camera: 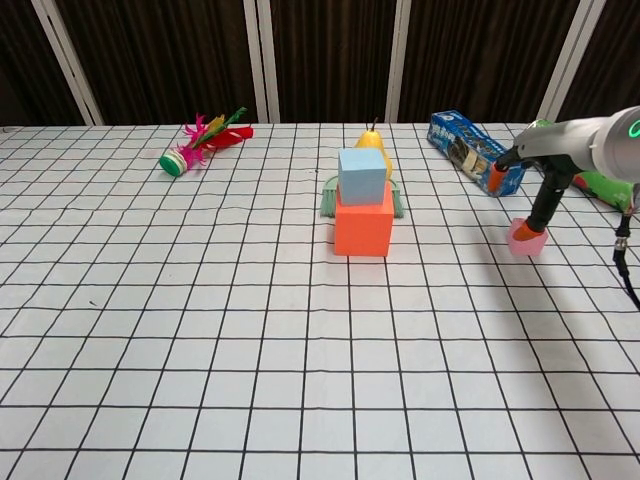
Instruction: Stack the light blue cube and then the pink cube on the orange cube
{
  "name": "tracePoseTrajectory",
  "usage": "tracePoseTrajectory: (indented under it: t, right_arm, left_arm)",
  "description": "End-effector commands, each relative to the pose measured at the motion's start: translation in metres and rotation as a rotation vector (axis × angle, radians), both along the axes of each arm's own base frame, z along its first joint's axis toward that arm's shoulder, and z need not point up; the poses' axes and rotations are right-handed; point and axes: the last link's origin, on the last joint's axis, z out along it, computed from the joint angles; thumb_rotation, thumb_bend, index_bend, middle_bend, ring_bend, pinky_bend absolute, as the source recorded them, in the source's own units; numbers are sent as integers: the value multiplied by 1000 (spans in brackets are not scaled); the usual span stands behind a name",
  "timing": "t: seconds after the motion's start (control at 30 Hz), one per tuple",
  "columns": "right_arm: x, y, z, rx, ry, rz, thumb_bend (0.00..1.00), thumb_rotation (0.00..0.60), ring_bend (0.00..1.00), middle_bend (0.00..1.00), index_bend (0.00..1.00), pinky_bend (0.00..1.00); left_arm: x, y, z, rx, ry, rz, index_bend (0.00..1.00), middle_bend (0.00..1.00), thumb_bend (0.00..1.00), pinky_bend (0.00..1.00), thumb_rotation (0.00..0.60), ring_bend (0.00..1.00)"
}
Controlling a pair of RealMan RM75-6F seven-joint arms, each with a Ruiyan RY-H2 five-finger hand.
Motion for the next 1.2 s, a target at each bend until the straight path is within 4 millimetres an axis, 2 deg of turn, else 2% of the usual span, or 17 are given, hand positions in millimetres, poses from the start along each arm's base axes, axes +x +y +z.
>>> tracePoseTrajectory:
  t: [0.03,0.3,0.63,1.2]
  right_arm:
    - [-2,-2,-1,2,-4,-5,286,600,24,58,252,92]
    - [-14,-11,-4,-9,1,-27,286,600,24,57,320,92]
    - [-26,-12,-11,-1,-18,-58,286,600,24,58,350,92]
    - [-28,-17,-13,-36,-45,-49,286,600,24,57,352,92]
  left_arm:
    - [0,1,-2,-3,4,6,137,0,156,0,600,0]
    - [1,1,-3,4,13,13,139,0,156,0,600,0]
    - [2,2,-4,3,17,16,140,0,156,0,600,0]
    - [2,2,-6,-3,18,17,144,0,157,0,600,0]
